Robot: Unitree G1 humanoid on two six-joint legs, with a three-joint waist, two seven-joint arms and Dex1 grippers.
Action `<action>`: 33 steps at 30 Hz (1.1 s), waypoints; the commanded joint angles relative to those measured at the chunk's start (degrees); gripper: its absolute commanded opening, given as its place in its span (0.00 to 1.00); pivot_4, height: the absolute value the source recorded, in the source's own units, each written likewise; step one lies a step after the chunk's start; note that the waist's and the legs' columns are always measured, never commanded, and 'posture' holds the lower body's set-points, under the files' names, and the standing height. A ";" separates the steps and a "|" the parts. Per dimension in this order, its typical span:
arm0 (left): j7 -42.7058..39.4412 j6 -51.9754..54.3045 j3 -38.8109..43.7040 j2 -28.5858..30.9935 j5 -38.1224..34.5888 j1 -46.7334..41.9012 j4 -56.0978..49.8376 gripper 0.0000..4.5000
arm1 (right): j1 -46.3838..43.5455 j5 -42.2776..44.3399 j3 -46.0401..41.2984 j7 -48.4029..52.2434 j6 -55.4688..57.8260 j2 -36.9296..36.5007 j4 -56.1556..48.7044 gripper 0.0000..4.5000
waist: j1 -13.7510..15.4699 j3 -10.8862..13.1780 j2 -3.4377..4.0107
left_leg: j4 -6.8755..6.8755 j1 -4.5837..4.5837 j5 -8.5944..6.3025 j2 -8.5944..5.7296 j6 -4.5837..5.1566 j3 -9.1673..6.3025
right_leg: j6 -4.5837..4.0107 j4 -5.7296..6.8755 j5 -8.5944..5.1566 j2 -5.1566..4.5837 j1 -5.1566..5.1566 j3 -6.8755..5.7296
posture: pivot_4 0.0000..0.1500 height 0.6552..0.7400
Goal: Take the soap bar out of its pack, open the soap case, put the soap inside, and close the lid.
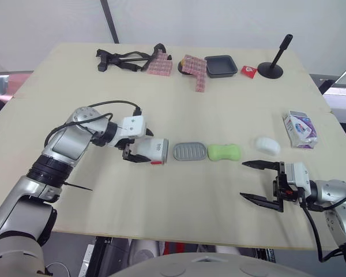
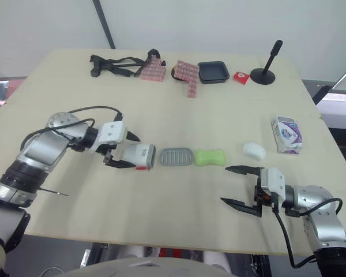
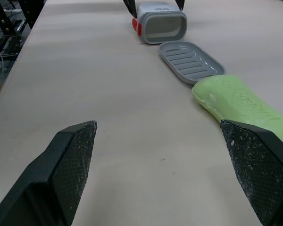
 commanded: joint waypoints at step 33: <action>6.01 -14.21 29.73 -2.53 -20.20 40.44 -13.14 1.00 | -30.50 -9.71 11.58 -1.99 29.28 -16.81 -8.55 1.00 | -1.34 -0.02 0.09 | -0.08 -0.16 0.10 0.00 -0.04 -0.55 | 0.00 -0.33 0.00 -0.01 0.09 -0.46 | 1.00 1.00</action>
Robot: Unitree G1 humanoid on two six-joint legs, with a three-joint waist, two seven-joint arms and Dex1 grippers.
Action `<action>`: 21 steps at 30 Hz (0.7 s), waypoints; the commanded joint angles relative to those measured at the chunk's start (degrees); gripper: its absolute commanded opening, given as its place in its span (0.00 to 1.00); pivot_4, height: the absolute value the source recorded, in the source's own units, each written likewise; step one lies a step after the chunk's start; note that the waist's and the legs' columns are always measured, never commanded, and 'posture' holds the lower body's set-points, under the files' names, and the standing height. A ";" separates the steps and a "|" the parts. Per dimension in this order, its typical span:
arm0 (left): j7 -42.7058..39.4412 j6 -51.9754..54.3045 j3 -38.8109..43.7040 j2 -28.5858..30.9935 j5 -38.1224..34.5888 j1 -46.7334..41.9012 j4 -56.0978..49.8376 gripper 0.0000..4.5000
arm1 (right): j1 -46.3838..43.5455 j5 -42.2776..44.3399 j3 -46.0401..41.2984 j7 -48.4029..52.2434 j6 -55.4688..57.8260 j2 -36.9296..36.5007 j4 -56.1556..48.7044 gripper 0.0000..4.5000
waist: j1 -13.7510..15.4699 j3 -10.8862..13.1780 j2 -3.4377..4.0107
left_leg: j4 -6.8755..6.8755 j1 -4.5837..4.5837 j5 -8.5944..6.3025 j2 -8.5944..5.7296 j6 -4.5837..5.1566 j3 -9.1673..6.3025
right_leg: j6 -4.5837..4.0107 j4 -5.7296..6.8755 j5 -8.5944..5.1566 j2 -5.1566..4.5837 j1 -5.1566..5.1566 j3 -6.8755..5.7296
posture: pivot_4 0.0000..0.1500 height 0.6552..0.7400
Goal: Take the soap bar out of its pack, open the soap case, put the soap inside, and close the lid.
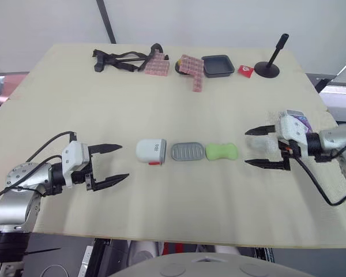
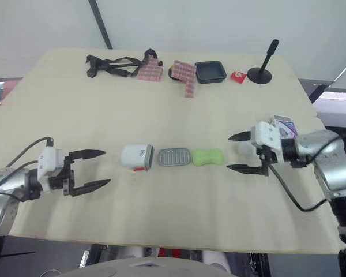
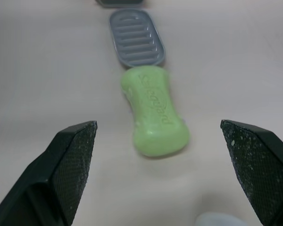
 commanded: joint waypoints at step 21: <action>3.67 -0.69 -5.11 -4.28 -1.37 2.30 -7.89 1.00 | -16.98 -15.14 19.99 -0.51 12.98 7.87 -0.68 1.00 | -0.11 -0.01 -0.01 | 0.05 0.13 0.03 -0.01 -0.01 0.00 | -0.01 0.26 -0.01 0.01 -0.07 0.06 | 1.00 1.00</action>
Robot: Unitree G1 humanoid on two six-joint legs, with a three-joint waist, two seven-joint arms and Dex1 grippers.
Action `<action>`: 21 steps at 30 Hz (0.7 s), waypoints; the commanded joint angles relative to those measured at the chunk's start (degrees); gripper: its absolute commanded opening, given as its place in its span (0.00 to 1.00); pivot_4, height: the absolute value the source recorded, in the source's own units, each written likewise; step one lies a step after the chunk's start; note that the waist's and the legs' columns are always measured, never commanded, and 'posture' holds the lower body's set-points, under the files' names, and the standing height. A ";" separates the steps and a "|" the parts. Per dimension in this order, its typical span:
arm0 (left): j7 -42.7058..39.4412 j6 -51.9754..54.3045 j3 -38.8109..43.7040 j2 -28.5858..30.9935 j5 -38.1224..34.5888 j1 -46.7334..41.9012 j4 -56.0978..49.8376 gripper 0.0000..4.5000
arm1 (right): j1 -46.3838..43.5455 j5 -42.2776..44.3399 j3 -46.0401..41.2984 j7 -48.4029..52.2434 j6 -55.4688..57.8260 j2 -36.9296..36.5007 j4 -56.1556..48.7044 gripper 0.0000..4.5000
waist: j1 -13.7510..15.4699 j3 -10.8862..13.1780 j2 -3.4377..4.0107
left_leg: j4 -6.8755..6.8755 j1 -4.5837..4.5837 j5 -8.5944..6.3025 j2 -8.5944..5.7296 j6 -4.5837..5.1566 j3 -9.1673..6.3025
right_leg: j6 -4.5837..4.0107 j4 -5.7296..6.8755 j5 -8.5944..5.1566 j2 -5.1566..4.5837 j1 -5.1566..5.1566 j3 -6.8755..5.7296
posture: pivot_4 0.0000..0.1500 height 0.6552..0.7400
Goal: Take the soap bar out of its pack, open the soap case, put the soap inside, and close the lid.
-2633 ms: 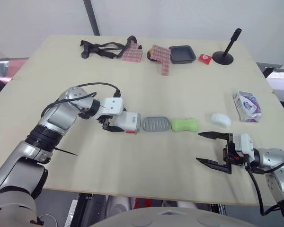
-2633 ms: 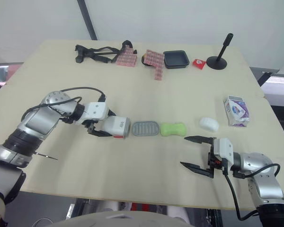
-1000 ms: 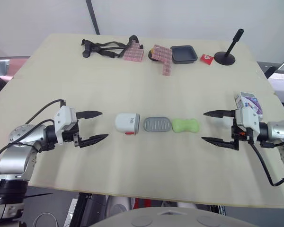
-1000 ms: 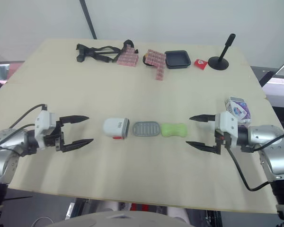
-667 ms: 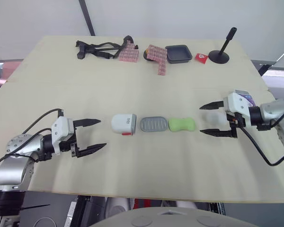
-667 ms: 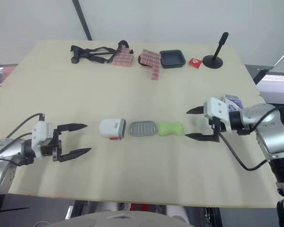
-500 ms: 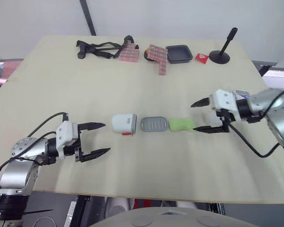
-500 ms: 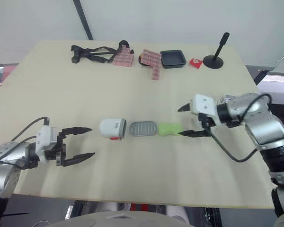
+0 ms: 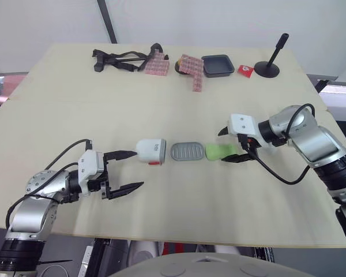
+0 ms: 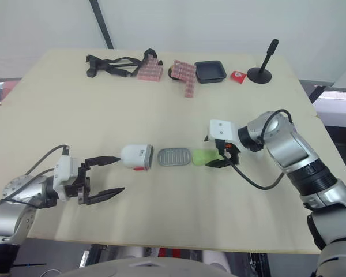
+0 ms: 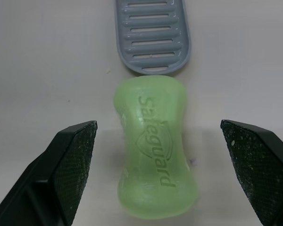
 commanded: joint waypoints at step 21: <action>3.75 1.29 -0.31 0.60 -1.07 1.93 -4.56 1.00 | -1.62 -6.16 2.62 -1.31 -1.49 4.99 5.78 0.81 | -0.41 0.00 0.01 | 0.03 0.01 0.07 0.00 -0.04 0.01 | -0.02 0.17 -0.01 0.00 0.00 0.03 | 1.00 1.00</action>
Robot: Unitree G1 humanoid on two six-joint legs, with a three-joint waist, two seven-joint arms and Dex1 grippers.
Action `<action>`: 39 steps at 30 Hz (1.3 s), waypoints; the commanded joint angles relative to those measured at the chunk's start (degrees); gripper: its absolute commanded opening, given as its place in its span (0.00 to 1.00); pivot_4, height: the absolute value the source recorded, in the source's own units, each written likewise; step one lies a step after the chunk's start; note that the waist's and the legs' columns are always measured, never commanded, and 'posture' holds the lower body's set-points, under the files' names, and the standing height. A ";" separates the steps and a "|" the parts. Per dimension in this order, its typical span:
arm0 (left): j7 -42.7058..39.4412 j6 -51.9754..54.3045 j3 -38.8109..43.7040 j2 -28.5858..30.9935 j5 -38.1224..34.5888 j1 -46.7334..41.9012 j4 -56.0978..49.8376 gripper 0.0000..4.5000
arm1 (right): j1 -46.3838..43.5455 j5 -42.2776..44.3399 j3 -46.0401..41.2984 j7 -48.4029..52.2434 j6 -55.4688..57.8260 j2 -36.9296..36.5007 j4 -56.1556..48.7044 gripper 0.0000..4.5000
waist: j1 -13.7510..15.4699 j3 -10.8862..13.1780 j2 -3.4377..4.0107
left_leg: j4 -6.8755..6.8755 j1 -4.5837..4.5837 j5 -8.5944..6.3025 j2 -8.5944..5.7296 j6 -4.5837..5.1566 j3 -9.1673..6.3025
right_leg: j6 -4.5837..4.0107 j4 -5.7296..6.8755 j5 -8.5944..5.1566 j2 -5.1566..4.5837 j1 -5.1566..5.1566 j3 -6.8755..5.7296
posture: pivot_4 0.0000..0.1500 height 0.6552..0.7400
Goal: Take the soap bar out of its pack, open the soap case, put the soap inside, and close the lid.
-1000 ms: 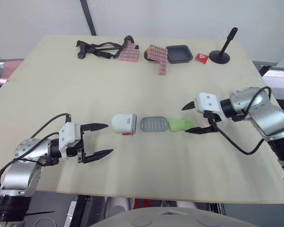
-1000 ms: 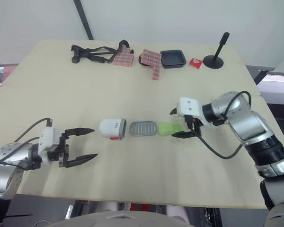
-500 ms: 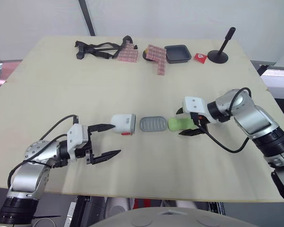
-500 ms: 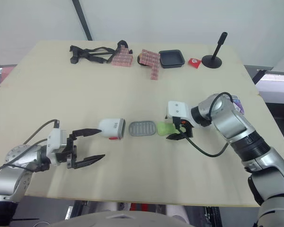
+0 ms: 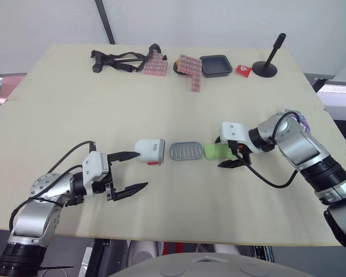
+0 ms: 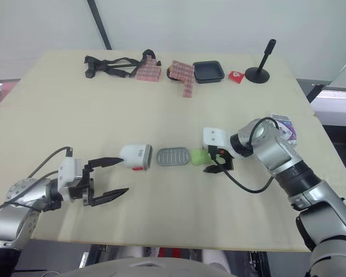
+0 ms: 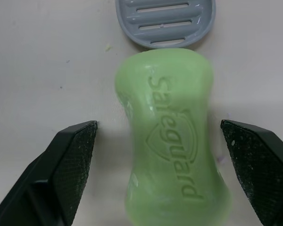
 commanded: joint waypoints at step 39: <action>2.96 -0.15 0.55 0.53 -0.37 -1.42 0.05 1.00 | -12.16 -1.15 6.56 -3.56 9.06 14.68 -2.61 0.39 | -0.11 -0.01 -0.01 | 0.04 0.12 0.12 0.01 -0.08 0.01 | -0.02 0.27 0.00 0.04 -0.19 -0.07 | 1.00 1.00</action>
